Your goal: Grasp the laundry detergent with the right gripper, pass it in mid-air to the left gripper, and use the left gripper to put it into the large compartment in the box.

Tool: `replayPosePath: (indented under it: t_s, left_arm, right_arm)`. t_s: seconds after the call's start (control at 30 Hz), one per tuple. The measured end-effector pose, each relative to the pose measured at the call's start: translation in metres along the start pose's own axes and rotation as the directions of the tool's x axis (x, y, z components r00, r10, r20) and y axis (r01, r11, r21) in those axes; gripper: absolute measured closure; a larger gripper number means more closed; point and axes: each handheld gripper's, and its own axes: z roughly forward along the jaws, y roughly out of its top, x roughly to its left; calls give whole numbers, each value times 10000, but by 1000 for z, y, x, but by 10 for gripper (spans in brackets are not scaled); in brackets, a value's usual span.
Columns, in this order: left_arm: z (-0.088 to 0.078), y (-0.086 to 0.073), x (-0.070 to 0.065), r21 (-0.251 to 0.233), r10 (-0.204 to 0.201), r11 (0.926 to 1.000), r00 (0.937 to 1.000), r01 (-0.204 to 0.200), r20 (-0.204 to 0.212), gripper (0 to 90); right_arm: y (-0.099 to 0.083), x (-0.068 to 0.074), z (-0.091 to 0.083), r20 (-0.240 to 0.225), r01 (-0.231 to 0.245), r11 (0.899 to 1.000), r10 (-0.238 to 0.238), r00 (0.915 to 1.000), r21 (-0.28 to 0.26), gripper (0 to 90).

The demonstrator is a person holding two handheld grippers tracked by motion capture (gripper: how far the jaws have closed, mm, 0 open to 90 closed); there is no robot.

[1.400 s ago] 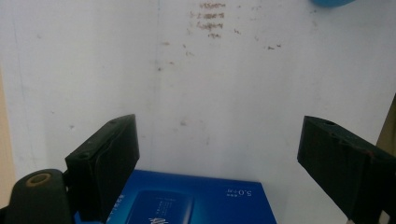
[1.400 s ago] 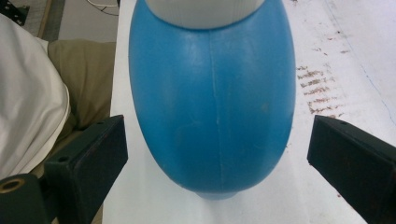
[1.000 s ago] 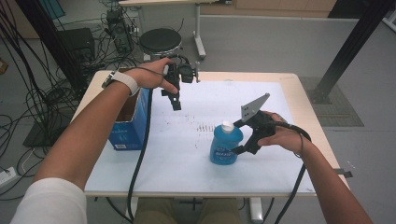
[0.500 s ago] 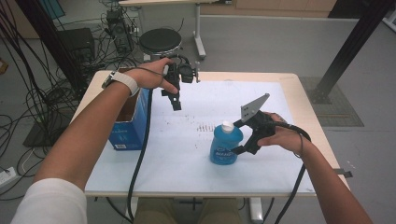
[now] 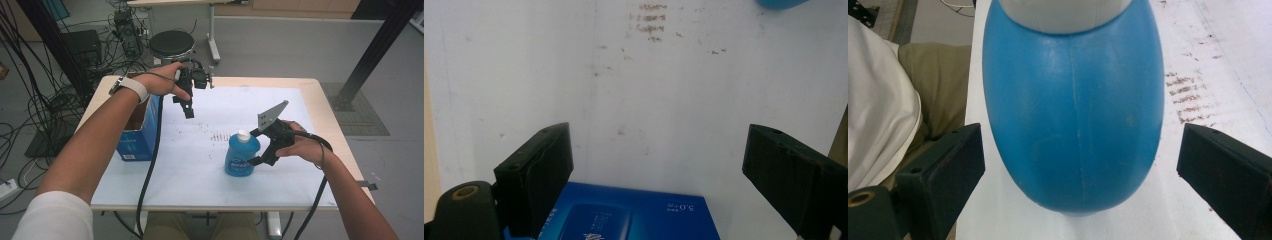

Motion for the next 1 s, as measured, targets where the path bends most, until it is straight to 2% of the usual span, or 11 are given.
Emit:
replayPosePath:
  t_s: [1.0]
  left_arm:
    - [2, 0, 1, -70, -35, 10000, 10000, 35, -31, 133]
  right_arm:
    - [-2, 0, 4, -10, 37, 9999, -37, 10000, -168, 57]
